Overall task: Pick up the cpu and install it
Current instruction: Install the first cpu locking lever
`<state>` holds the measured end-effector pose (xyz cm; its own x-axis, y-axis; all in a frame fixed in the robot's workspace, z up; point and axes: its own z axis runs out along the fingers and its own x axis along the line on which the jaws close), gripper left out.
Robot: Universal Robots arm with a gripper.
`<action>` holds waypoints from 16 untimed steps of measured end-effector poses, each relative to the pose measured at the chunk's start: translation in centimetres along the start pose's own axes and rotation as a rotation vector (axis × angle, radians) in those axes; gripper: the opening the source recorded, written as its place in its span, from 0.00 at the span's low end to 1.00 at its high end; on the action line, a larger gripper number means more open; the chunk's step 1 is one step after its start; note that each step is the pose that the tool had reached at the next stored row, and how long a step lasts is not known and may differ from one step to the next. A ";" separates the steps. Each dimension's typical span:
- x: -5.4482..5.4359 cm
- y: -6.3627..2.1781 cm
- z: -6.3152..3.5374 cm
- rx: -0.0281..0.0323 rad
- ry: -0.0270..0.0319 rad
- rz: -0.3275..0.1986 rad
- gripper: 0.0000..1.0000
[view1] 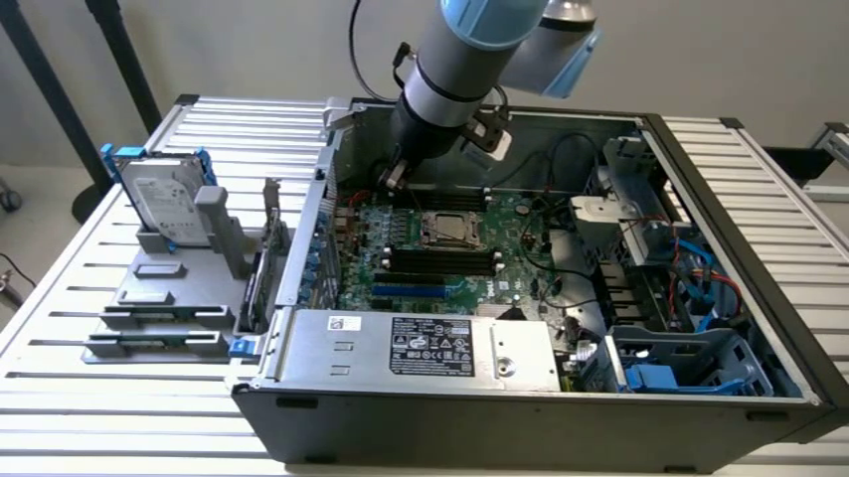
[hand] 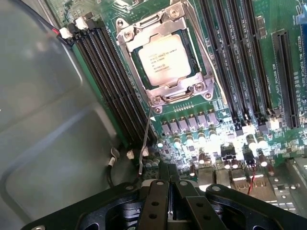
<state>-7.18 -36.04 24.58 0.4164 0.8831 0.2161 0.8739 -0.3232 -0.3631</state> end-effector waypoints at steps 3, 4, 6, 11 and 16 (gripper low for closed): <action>-0.1 -0.19 0.06 -0.0016 0.0072 0.017 0.11; -0.1 -0.30 0.09 -0.0018 0.0092 0.021 0.11; -0.2 -0.51 0.15 -0.0023 0.0129 0.028 0.11; -0.4 -0.85 0.24 -0.0092 0.0274 0.062 0.11; -0.4 -0.92 0.26 -0.0221 0.0509 0.117 0.11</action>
<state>-8.24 -36.05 24.58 0.5279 0.8206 0.2192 0.8235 -0.4313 -0.3686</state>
